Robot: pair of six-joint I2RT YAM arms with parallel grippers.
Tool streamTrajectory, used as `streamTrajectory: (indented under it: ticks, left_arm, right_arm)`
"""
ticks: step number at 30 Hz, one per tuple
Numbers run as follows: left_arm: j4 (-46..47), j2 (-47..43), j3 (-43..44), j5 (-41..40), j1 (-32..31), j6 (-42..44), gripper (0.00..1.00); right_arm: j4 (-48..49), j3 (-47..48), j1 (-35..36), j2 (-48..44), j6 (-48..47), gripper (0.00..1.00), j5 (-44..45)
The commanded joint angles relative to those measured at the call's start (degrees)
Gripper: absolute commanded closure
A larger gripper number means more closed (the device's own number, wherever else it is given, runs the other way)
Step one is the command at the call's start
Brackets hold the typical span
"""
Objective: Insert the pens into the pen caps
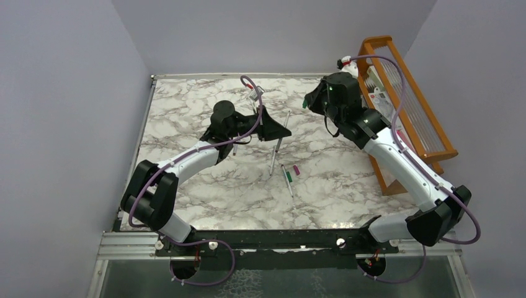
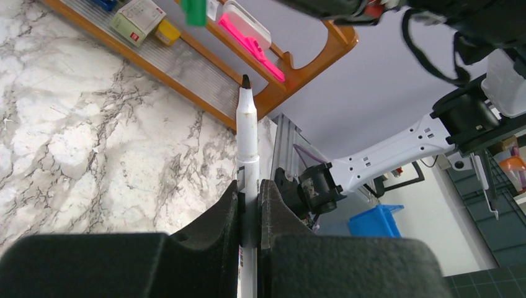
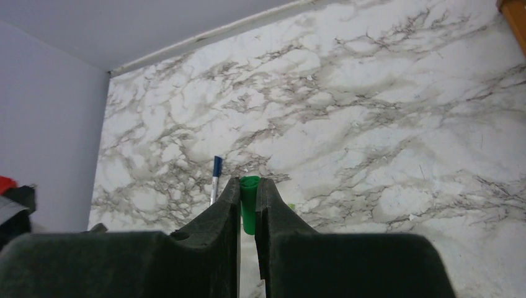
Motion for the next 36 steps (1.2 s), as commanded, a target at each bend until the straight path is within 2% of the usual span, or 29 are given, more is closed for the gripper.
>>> streamTrajectory:
  ticks: [1,9,18,36]
  left_arm:
    - [2.22,1.34,1.69,2.08,-0.63,0.30,1.00]
    - [2.25,1.97,1.88,2.19,-0.96,-0.10,1.00]
    - [2.26,1.68,1.88,1.95,-0.97,0.01,1.00]
    - [2.24,1.26,1.48,1.29,-0.92,0.25,1.00]
  right_arm:
    - [6.10,0.38,-0.08,-3.91,-1.72,0.99,-3.02]
    - [6.94,0.80,-0.08,-4.04,-0.95,0.99,-8.49]
    - [8.98,-2.76,-0.06,-4.64,0.44,0.99,-13.07]
    - [9.79,-5.61,-0.02,-5.51,2.69,0.99,-16.20]
